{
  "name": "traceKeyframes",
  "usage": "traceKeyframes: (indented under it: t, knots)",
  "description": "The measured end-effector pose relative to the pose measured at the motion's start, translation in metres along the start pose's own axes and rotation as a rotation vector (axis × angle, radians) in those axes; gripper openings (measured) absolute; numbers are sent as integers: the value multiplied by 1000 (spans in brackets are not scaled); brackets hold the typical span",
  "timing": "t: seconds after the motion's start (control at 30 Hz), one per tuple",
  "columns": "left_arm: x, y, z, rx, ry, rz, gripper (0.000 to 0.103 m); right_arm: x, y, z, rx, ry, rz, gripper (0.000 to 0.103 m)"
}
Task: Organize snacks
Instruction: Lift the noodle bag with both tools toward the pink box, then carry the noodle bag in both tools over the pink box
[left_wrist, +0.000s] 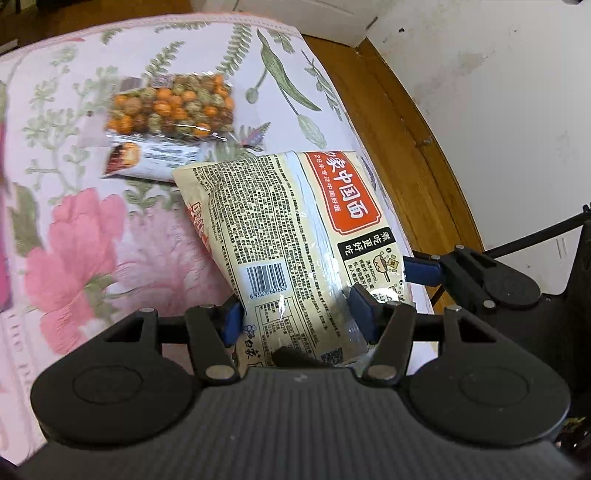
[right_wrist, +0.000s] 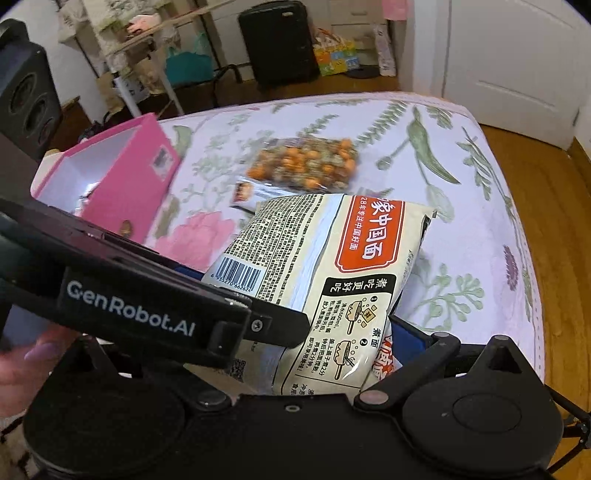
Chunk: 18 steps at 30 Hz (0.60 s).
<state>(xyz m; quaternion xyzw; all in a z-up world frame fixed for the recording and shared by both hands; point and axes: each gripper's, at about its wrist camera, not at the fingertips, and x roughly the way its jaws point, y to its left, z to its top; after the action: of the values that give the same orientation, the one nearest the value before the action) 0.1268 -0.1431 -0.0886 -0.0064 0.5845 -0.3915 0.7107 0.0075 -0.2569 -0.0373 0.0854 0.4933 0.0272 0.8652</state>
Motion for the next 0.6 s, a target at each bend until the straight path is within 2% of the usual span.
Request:
traceKeyframes:
  t: [0.17, 0.33, 0.6]
  knots:
    - [-41, 4, -22, 14, -39, 62, 57, -13, 32, 4, -27, 7, 53, 103]
    - [-83, 23, -40, -10, -70, 107, 57, -21, 75, 7, -136, 8, 115, 103]
    - [-165, 60, -57, -74, -203, 209, 57, -28, 142, 38, -327, -46, 252, 103]
